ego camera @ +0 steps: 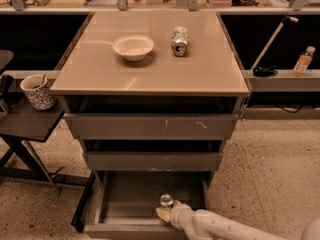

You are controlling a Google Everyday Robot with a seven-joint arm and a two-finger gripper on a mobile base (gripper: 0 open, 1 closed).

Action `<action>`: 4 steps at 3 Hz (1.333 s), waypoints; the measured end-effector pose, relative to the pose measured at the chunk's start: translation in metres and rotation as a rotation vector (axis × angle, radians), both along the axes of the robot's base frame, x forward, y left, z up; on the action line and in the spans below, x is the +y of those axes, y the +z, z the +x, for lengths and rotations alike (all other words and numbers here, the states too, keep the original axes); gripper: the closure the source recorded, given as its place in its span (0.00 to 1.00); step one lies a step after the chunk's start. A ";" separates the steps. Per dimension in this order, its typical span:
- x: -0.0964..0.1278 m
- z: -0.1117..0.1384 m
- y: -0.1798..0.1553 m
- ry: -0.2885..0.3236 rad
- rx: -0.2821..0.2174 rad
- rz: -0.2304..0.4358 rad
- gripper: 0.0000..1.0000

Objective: Place green can into bottom drawer

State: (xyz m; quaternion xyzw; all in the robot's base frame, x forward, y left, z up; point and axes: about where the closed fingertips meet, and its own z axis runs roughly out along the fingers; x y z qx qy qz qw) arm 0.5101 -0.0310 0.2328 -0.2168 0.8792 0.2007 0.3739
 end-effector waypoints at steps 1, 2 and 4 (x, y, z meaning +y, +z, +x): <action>-0.012 0.011 -0.053 -0.082 0.073 -0.094 1.00; -0.014 0.014 -0.056 -0.091 0.073 -0.110 0.81; -0.014 0.014 -0.056 -0.091 0.073 -0.110 0.35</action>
Offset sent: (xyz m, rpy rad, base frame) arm 0.0094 -0.0110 -0.0482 -0.0836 0.0662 -0.0739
